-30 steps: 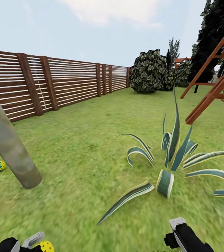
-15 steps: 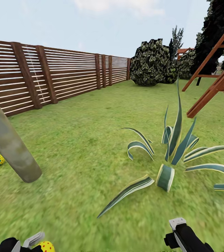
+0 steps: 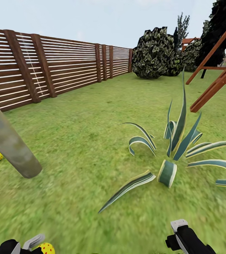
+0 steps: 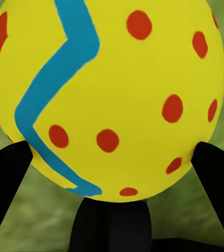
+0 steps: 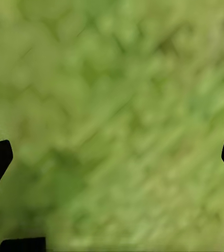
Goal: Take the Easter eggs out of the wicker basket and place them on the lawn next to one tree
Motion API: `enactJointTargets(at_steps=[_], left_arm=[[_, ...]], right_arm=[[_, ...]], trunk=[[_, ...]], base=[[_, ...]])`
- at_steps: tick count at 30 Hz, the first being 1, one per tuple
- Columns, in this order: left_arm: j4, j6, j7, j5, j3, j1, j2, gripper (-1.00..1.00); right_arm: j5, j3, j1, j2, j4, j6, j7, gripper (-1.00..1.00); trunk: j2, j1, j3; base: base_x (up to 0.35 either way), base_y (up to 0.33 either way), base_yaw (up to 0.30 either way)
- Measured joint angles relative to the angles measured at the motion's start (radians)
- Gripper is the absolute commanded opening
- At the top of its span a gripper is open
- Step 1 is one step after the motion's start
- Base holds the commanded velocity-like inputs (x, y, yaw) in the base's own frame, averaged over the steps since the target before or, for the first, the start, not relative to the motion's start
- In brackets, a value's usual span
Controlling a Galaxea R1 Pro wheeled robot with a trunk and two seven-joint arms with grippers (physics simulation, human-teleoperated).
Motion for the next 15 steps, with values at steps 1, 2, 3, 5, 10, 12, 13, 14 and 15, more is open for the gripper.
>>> enactJointTargets(at_steps=[1, 2, 3, 5, 10, 12, 13, 14, 15], left_arm=[[0.000, 0.000, 0.000, 0.000, 0.000, 0.000, 0.000, -1.00], [0.000, 0.000, 0.000, 0.000, 0.000, 0.000, 0.000, -1.00], [0.000, 0.000, 0.000, 0.000, 0.000, 0.000, 0.000, -1.00], [0.000, 0.000, 0.000, 0.000, 0.000, 0.000, 0.000, -1.00], [0.000, 0.000, 0.000, 0.000, 0.001, 0.000, 0.001, -1.00], [0.000, 0.000, 0.000, -0.001, 0.001, 0.000, 0.000, -1.00], [0.000, -0.001, 0.001, -0.001, 0.001, 0.000, 0.000, -1.00], [0.000, -0.001, 0.001, -0.001, 0.001, 0.000, -0.001, -1.00], [0.000, -0.001, 0.001, -0.001, 0.000, 0.000, -0.001, -1.00]], right_arm=[[0.000, 0.000, 0.000, 0.000, 0.000, 0.000, 0.000, 1.00], [0.000, 0.000, 0.000, 0.000, 0.000, 0.000, 0.000, 1.00], [0.000, 0.000, 0.000, 0.000, 0.000, 0.000, 0.000, 1.00], [0.000, 0.000, 0.000, 0.000, 0.000, 0.000, 0.000, 1.00], [0.000, 0.000, 0.000, 0.000, 0.000, 0.000, 0.000, 1.00], [0.000, 0.000, 0.000, 0.000, 0.000, 0.000, 0.000, 1.00], [0.000, 0.000, 0.000, 0.000, 0.000, 0.000, 0.000, 1.00], [0.000, 0.000, 0.000, 0.000, 0.000, 0.000, 0.000, 1.00], [0.000, 0.000, 0.000, 0.000, 0.000, 0.000, 0.000, 1.00]], trunk=[[0.000, 0.000, -0.004], [0.000, 0.001, -0.008], [-0.001, 0.001, -0.012], [-0.001, 0.002, -0.019], [-0.002, 0.004, -0.039], [-0.003, 0.005, -0.046], [-0.003, 0.006, -0.050], [-0.003, 0.006, -0.054], [-0.004, 0.007, -0.058]], base=[[0.000, 0.000, 0.000], [0.000, 0.000, 0.000], [0.000, 0.000, 0.000], [0.000, 0.000, 0.000], [0.000, 0.000, 0.000], [0.000, 0.000, 0.000], [0.000, 0.000, 0.000], [0.000, 0.000, 0.000], [0.000, 0.000, 0.000]])
